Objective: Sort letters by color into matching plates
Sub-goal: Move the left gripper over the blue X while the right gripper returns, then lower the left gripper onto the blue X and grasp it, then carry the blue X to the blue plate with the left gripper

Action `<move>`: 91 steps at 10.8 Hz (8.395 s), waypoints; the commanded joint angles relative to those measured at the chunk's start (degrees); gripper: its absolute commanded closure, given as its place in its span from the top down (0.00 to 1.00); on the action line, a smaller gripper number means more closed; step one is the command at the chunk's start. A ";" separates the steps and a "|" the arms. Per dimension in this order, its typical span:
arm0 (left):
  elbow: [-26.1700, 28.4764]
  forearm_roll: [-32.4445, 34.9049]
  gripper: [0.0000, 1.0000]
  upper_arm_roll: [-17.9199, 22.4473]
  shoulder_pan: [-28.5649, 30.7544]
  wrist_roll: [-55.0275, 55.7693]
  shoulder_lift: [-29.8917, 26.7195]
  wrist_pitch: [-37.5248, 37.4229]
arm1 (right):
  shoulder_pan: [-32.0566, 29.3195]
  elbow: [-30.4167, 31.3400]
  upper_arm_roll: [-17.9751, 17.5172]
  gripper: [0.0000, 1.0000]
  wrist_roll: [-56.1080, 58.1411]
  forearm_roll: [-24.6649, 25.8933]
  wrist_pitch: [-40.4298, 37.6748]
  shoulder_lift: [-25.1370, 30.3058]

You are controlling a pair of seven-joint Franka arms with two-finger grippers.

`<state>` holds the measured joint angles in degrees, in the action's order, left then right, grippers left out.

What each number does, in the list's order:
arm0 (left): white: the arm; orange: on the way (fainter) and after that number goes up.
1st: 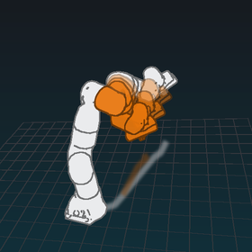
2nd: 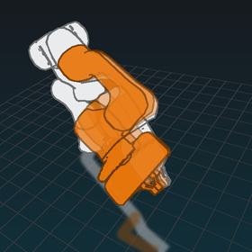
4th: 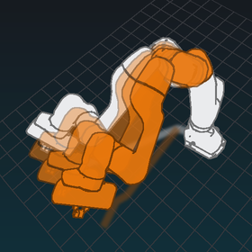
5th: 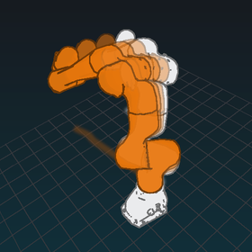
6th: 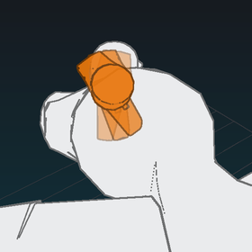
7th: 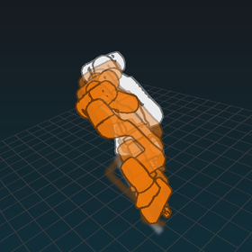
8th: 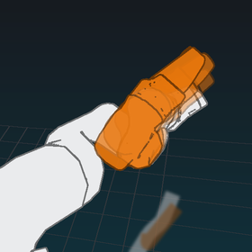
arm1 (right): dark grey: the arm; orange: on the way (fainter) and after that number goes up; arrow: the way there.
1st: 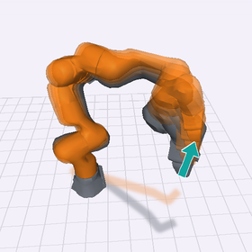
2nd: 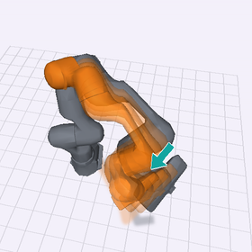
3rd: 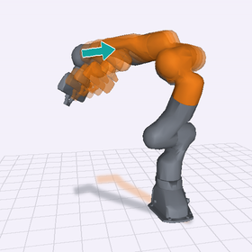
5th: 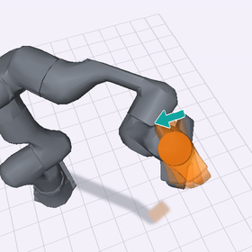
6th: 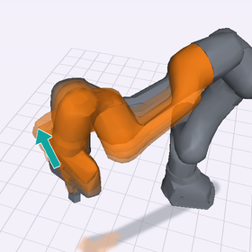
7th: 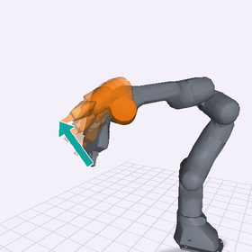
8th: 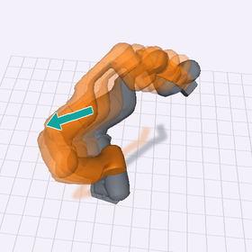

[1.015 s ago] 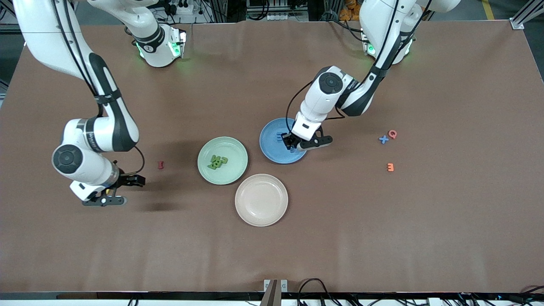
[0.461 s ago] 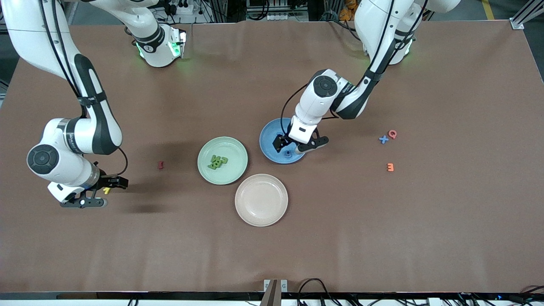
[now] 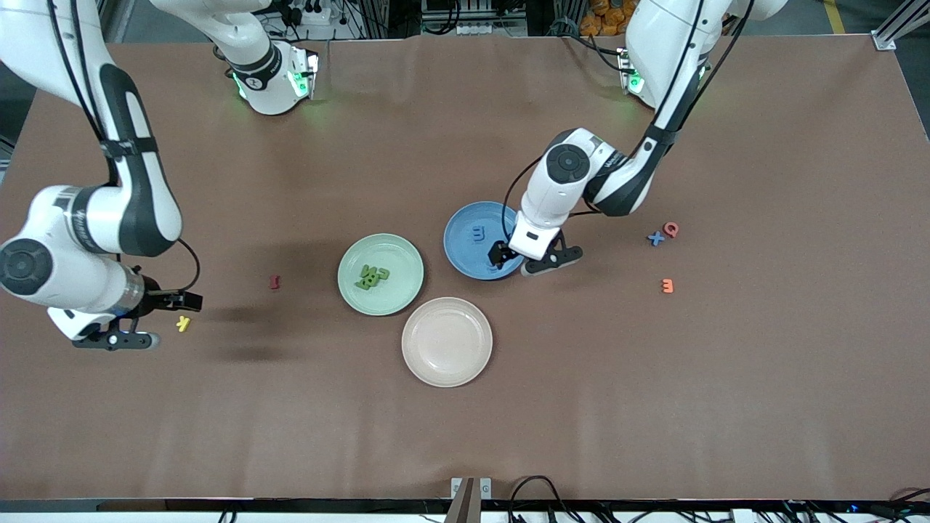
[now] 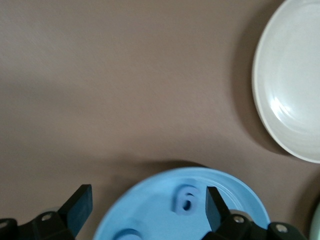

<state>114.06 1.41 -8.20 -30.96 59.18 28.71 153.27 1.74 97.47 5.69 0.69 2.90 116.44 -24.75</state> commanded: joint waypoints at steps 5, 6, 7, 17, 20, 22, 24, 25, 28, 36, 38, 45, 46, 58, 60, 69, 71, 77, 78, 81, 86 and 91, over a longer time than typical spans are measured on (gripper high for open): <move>7.92 1.58 1.00 -0.23 8.72 -31.28 -11.47 -10.80 | -0.68 -10.78 -0.33 1.00 0.01 -6.07 -25.09 12.26; 8.36 1.58 1.00 -0.23 8.81 -32.10 -11.83 -10.80 | -0.68 -13.77 -0.24 1.00 -0.08 -5.98 -28.51 12.35; 9.15 1.58 1.00 -0.15 8.81 -33.41 -12.09 -10.71 | -0.60 -16.58 0.02 1.00 -0.69 -5.89 -31.59 12.35; 25.85 1.58 1.00 0.29 13.37 -48.87 -18.95 1.04 | 0.63 -15.56 3.19 1.00 -0.78 -5.37 -33.65 19.64; 27.61 1.58 1.00 0.38 15.40 -55.55 -18.86 2.03 | 0.90 -13.10 3.28 1.00 -0.69 -4.23 -33.65 20.61; 28.05 1.58 1.00 0.38 16.36 -59.95 -18.86 2.03 | 0.99 -13.18 3.19 1.00 -0.69 -2.73 -33.91 20.44; 28.49 1.58 1.00 0.38 17.42 -65.73 -18.78 2.03 | 0.90 -13.27 3.01 1.00 -0.70 -2.55 -33.47 20.00; 28.93 1.58 1.00 0.47 17.68 -68.46 -18.69 2.03 | 0.90 -13.62 2.93 1.00 -0.69 -2.38 -33.38 20.00; 29.90 1.58 1.00 0.64 19.27 -76.37 -18.60 2.64 | 0.81 -13.80 2.93 1.00 -0.70 -2.47 -33.29 20.00; 30.95 1.58 1.00 2.49 22.61 -91.17 -14.12 8.09 | 0.64 -13.80 2.93 1.00 -0.69 -2.55 -30.66 19.82; 32.00 1.58 1.00 2.49 22.61 -91.26 -14.29 8.27 | 0.72 -13.62 2.93 1.00 -0.78 -2.64 -29.70 19.82; 34.21 1.58 0.99 5.73 22.70 -96.07 -14.82 9.06 | 0.81 -13.36 2.93 1.00 -0.78 -2.73 -29.69 19.82; 34.21 1.58 0.97 6.70 22.70 -97.74 -14.82 9.06 | 0.81 -13.18 2.93 1.00 -0.78 -2.73 -29.69 19.74; 33.42 1.49 0.60 7.15 22.17 -98.02 -14.29 9.15 | 0.81 -13.18 2.93 1.00 -0.78 -2.73 -29.78 19.30; 33.07 1.40 0.49 7.15 22.08 -97.85 -14.12 9.15 | 0.81 -13.18 2.93 1.00 -0.78 -2.73 -29.69 19.30; 31.14 0.88 0.00 6.71 21.20 -94.69 -13.33 8.89 | 0.90 -13.18 2.84 1.00 -0.69 -2.73 -29.69 19.21; 30.35 0.79 0.00 6.71 20.24 -93.02 -13.50 8.71 | 0.90 -13.18 2.84 1.00 -0.69 -2.73 -29.69 19.12; 25.78 0.79 0.00 5.74 16.02 -85.21 -13.94 3.99 | 0.81 -13.18 2.84 1.00 -0.69 -2.73 -29.51 19.03; 24.90 0.79 0.00 5.74 15.06 -84.15 -14.03 2.75 | 0.81 -13.18 2.92 1.00 -0.69 -2.73 -29.51 19.03; 23.58 0.79 0.00 5.74 12.16 -78.97 -14.12 1.42 | 0.81 -13.18 2.84 1.00 -0.69 -2.73 -29.51 18.86; 21.82 0.70 0.00 5.83 7.50 -70.27 -14.21 -1.04 | 0.81 -13.18 2.84 1.00 -0.69 -2.73 -29.51 18.86; 20.32 0.70 0.00 5.83 2.84 -60.34 -13.59 -1.92 | 0.81 -13.18 2.84 1.00 -0.69 -2.73 -29.60 18.86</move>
<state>135.66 1.93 -2.77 -25.87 -5.89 14.83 152.68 2.26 83.67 8.42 0.49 -0.41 86.59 -6.39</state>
